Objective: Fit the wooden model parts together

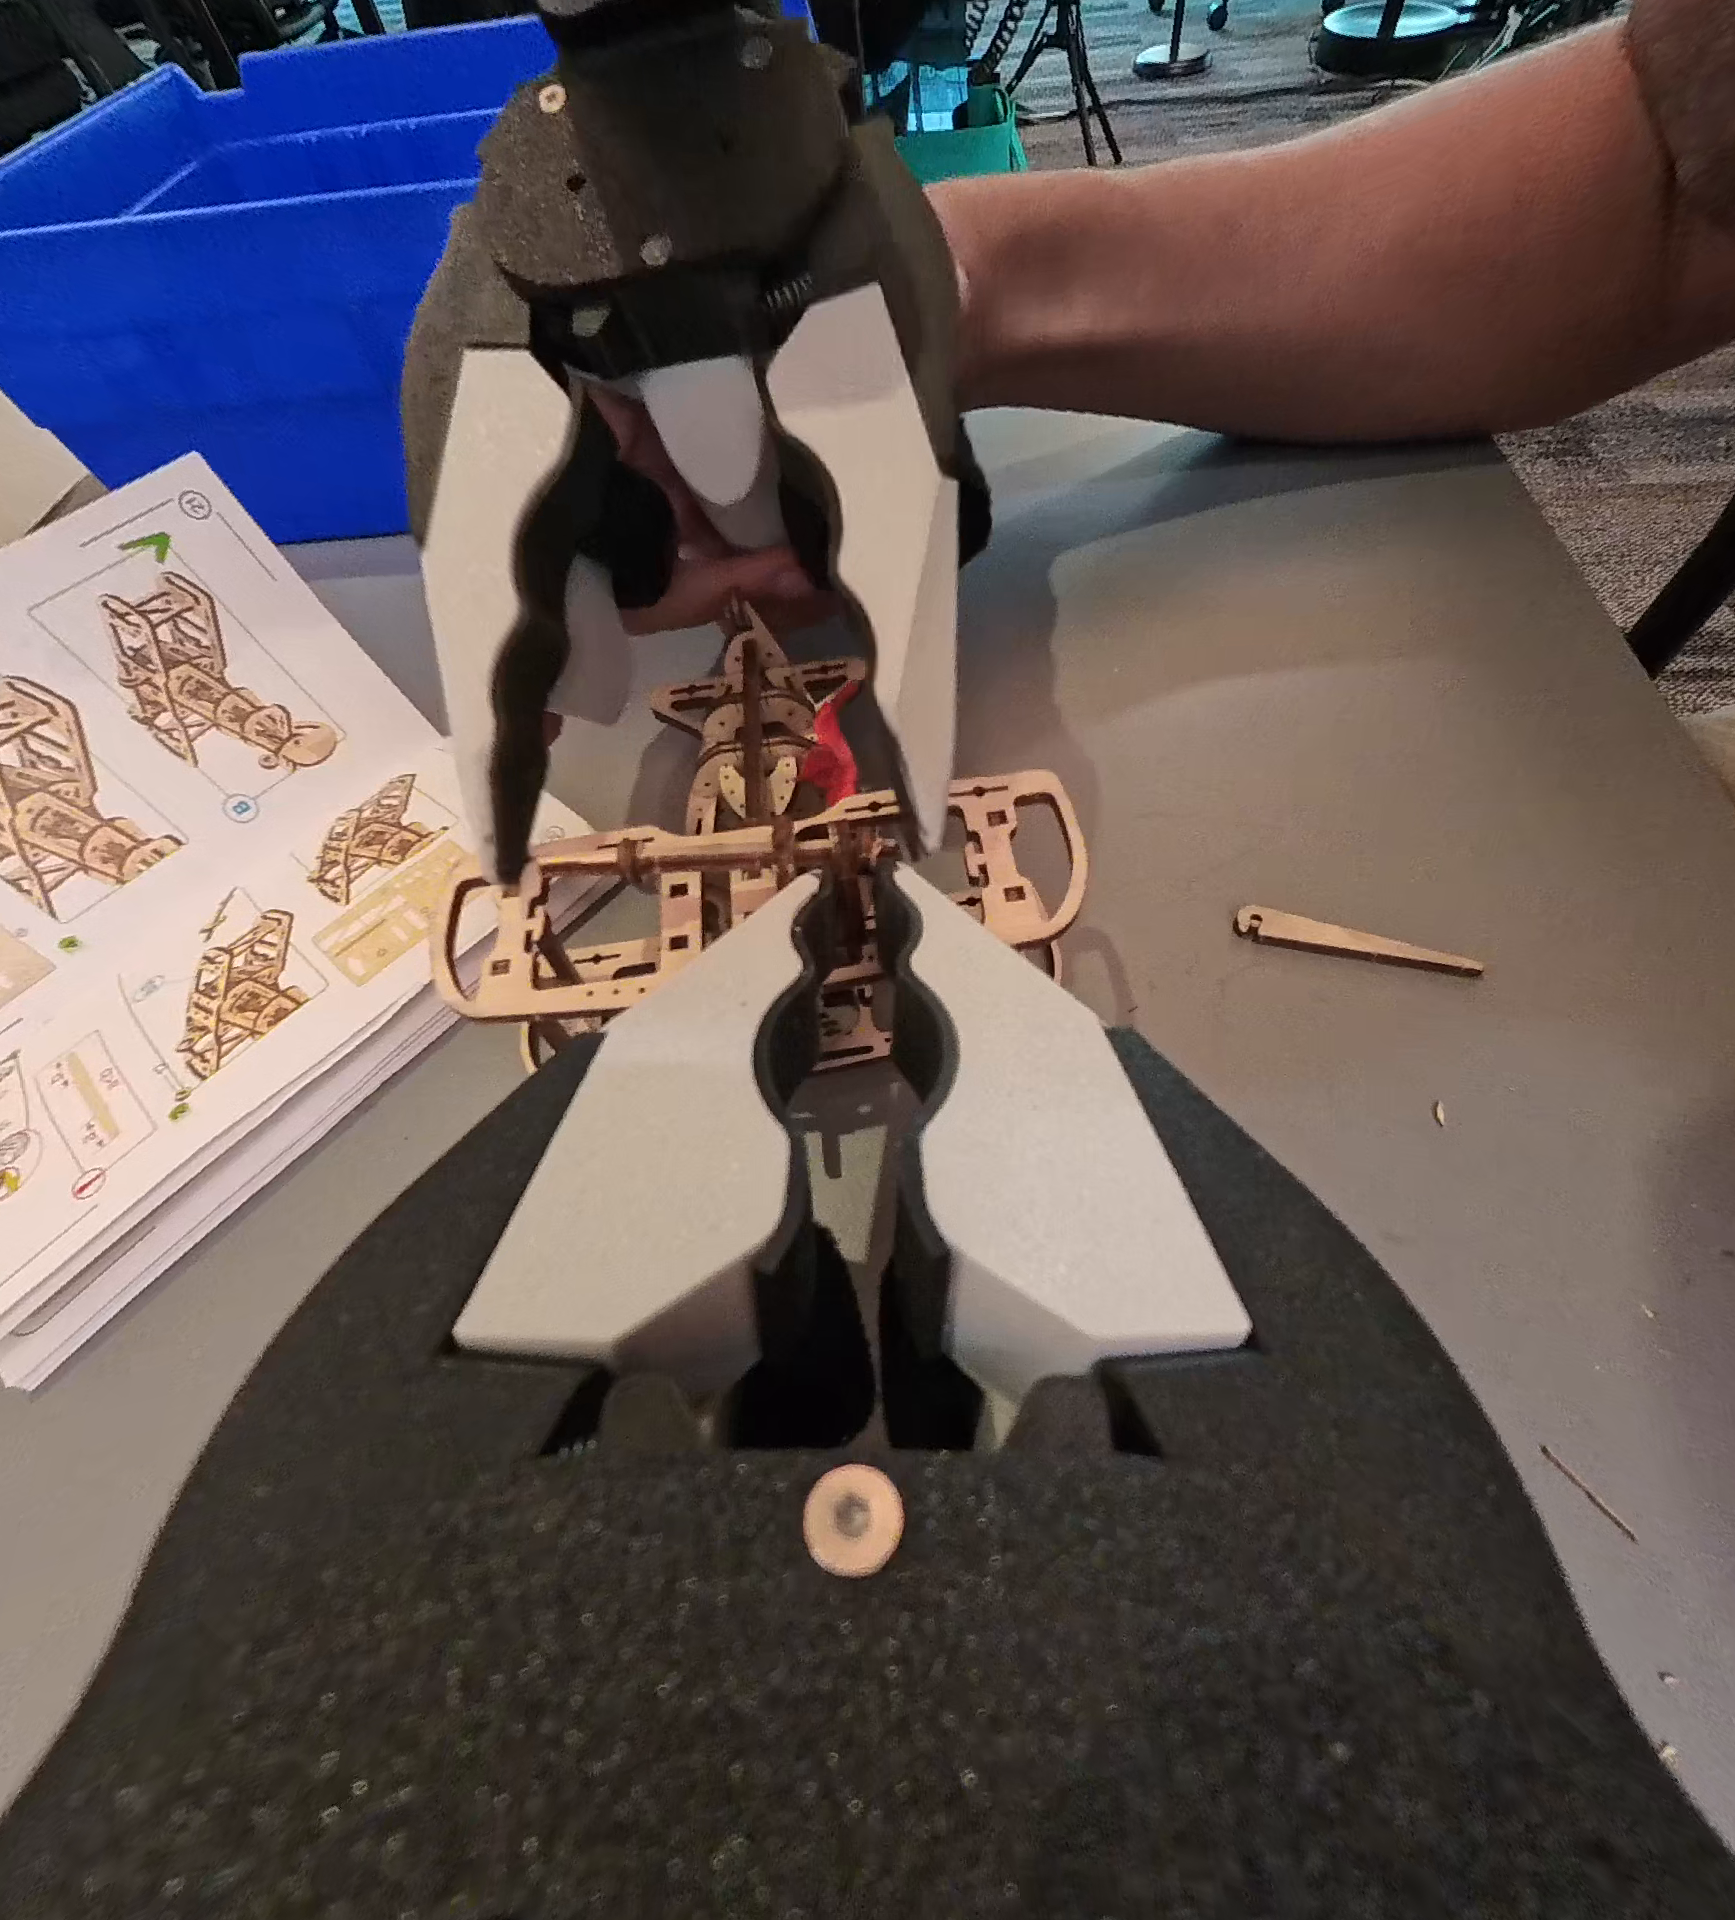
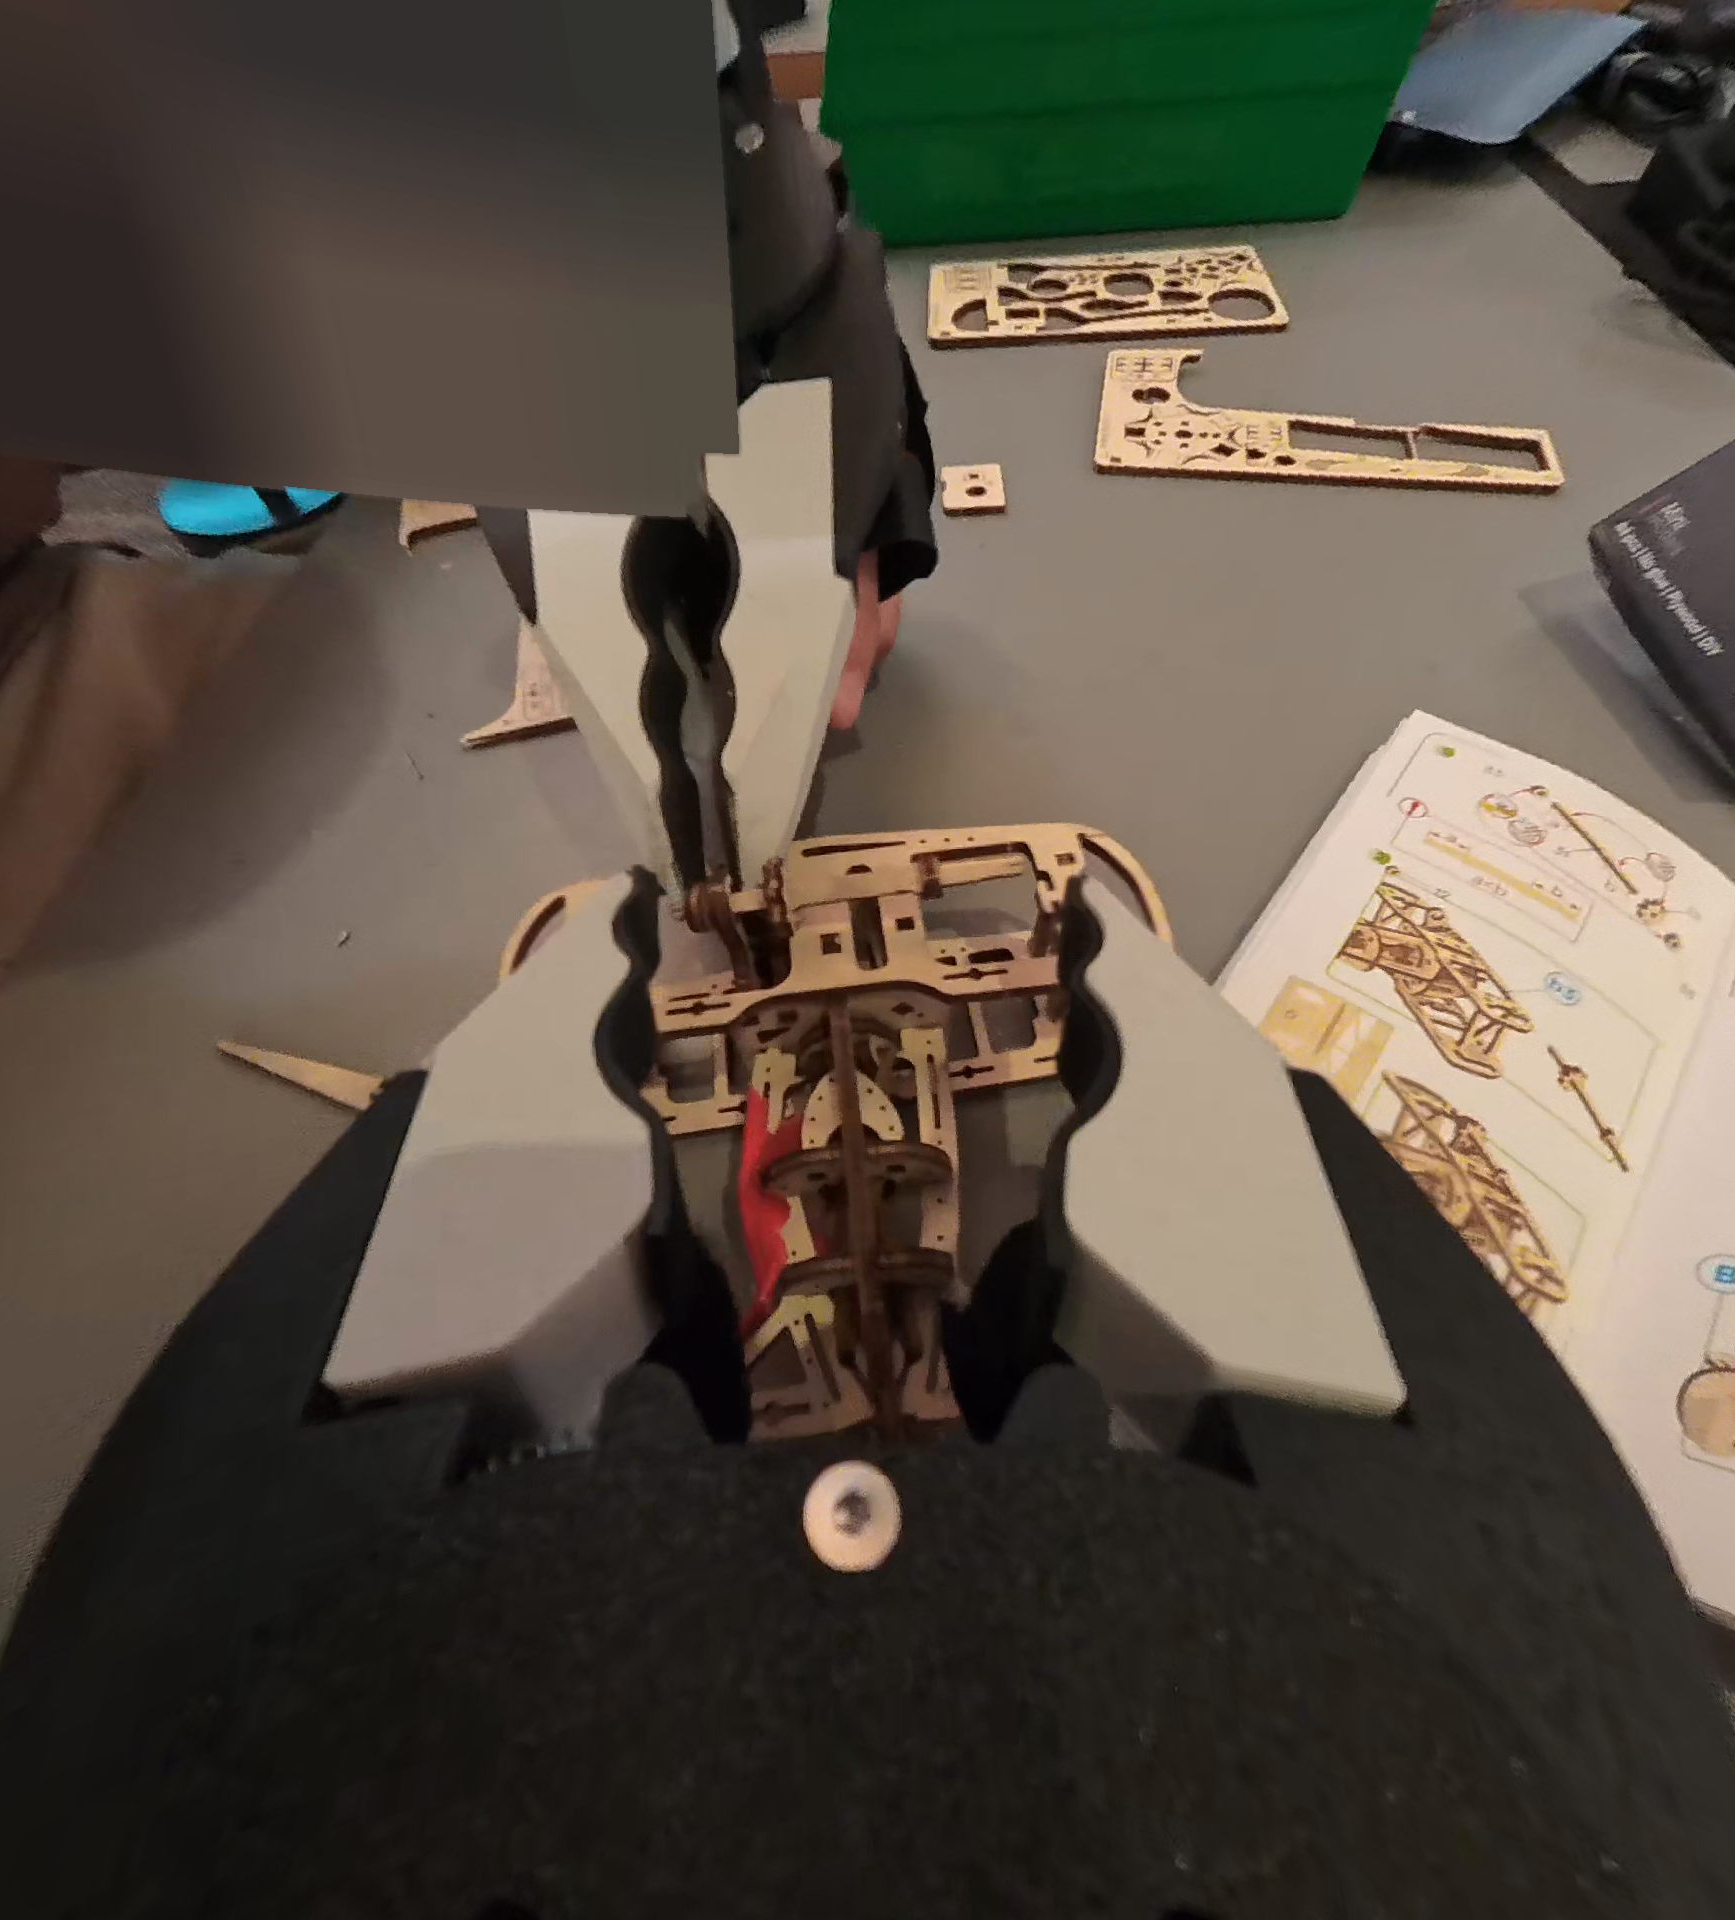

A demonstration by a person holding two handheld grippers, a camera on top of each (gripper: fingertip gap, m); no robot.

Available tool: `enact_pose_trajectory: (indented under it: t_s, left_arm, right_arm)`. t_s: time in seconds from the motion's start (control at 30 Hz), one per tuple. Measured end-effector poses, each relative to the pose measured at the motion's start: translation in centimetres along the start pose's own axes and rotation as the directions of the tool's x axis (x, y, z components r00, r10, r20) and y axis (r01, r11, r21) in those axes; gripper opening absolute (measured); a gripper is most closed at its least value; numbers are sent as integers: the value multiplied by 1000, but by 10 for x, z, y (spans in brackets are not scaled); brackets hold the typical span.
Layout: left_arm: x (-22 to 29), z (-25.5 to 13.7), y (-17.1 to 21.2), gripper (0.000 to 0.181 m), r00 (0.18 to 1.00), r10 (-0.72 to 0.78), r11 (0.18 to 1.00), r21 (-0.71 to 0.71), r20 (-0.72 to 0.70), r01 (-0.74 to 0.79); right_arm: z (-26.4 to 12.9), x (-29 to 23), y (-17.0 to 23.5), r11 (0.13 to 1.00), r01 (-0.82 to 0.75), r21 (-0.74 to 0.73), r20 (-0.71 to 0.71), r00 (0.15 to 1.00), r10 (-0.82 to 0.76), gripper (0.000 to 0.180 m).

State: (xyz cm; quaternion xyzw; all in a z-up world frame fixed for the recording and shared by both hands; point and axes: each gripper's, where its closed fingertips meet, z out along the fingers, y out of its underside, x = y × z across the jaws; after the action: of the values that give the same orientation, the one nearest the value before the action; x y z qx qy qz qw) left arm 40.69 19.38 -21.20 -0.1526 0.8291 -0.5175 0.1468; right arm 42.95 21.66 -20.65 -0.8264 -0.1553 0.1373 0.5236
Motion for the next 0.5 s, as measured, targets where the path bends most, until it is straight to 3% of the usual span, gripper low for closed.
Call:
enact_pose_trajectory:
  t_s: [0.13, 0.37, 0.43, 0.5]
  left_arm:
    - [-3, 0, 0, 4, 1000, -9, 1000, 0, 14, 9]
    - [0, -1, 0, 3, 1000, -7, 1000, 1, -4, 7]
    - [1, -1, 0, 4, 1000, -5, 1000, 1, -13, 5]
    - [2, -1, 0, 4, 1000, -2, 1000, 2, -21, 2]
  right_arm:
    - [0, -9, 3, 1000, 24, -11, 44, 999, -23, 59]
    - [1, -10, 5, 998, 53, -30, 22, 998, -53, 54]
    - [-1, -4, 1, 999, 32, 1, -2, 999, -32, 68]
    - [-4, -4, -5, 999, -3, 43, 25, 1000, 2, 70]
